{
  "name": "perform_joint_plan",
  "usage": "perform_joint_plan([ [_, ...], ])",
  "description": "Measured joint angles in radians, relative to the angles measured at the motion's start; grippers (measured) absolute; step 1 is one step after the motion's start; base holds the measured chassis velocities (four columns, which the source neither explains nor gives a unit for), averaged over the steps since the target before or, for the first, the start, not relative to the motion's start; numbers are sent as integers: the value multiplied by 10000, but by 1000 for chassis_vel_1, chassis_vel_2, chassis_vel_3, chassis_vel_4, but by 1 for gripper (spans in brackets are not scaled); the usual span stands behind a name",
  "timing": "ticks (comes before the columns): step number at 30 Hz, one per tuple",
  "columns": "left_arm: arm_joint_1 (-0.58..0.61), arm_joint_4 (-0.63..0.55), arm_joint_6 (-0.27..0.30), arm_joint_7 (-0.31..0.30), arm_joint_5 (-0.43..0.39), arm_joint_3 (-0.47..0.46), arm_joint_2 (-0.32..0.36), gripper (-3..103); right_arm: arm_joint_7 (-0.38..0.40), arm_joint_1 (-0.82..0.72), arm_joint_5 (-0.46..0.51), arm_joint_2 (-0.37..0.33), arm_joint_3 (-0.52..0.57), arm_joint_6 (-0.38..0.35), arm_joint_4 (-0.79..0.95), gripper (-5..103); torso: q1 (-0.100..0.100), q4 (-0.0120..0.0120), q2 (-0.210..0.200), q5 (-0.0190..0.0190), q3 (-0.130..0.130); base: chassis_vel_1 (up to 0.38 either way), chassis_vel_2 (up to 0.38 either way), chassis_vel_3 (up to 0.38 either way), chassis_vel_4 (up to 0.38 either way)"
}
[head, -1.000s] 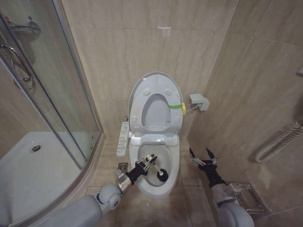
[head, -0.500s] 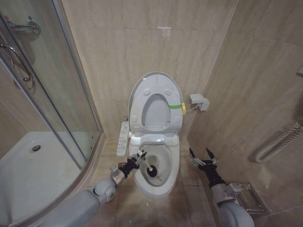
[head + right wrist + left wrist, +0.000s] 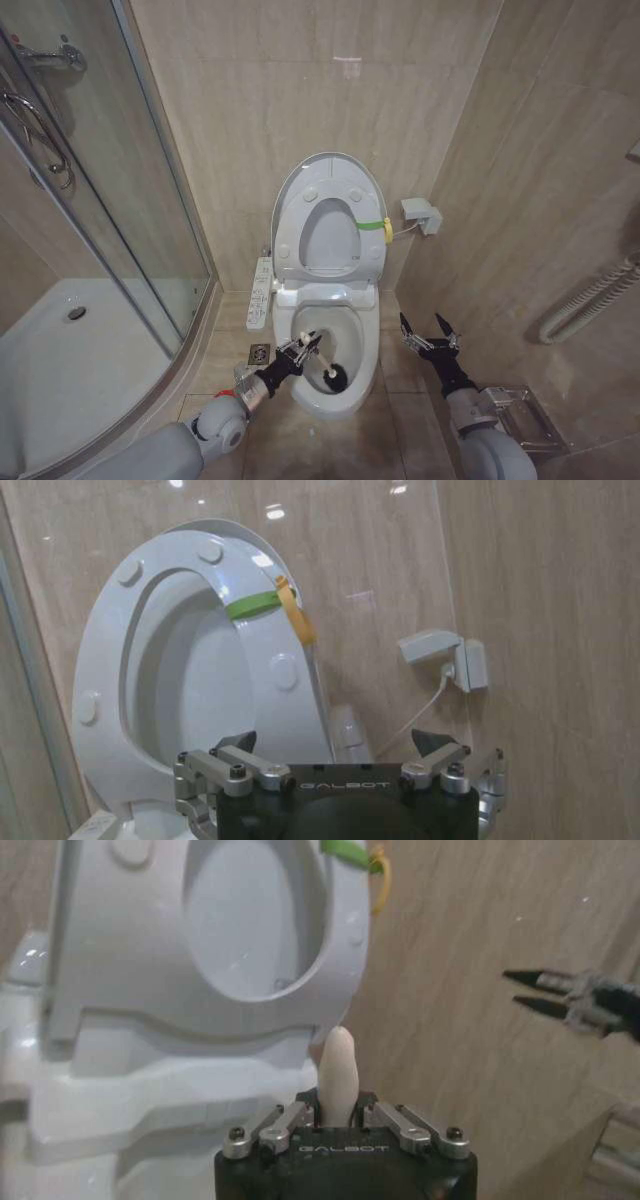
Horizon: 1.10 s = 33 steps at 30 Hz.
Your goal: Open the toilet lid, clean the toilet bowl with a toilet brush, close the toilet lid, and flush.
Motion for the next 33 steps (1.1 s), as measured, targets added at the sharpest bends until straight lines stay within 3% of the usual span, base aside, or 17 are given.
perform_joint_plan([
  [12,-743,1317,-18,91,-215,-258,-66,22,0,0,0,0,0,0,0,100,1,-2,-1,-1,2,0,0,0,0],
  [19,-726,70,-77,-17,-214,-6,267,22,0,0,0,0,0,0,0,100,0,-2,0,2,0,0,0,0,0],
  [25,-442,-214,-27,-75,-98,174,183,22,0,0,0,0,0,0,0,100,0,1,0,2,0,0,0,0,0],
  [33,-1005,1339,-78,83,-247,402,-504,22,0,0,0,0,0,0,0,100,1,-2,0,2,0,0,0,0,0],
])
